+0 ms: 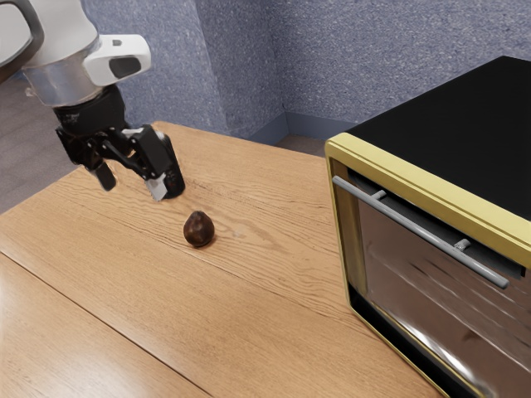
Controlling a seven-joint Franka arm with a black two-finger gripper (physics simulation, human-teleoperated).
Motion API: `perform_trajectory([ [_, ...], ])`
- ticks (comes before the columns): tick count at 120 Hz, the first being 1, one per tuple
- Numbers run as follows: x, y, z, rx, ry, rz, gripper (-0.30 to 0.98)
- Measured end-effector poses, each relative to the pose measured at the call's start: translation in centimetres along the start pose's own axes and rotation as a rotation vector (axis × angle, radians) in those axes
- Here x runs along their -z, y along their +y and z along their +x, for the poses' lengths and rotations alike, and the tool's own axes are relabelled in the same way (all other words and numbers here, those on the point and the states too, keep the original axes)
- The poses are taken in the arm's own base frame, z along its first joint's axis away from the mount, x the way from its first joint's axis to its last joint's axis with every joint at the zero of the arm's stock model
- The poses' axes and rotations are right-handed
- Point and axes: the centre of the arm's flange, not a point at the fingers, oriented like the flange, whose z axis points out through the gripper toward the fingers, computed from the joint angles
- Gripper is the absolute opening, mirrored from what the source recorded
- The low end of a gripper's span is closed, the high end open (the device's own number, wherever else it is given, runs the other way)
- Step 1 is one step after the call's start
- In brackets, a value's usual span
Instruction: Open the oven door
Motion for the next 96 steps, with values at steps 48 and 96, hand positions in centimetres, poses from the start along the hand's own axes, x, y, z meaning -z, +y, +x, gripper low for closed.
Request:
perform_trajectory([
  [48, -0.2, 7.6, -4.7, 0.185, 0.157, -0.258, 0.69],
  [96, -1.1, 17.7, -4.4, 0.525, 0.254, -0.542, 0.68],
])
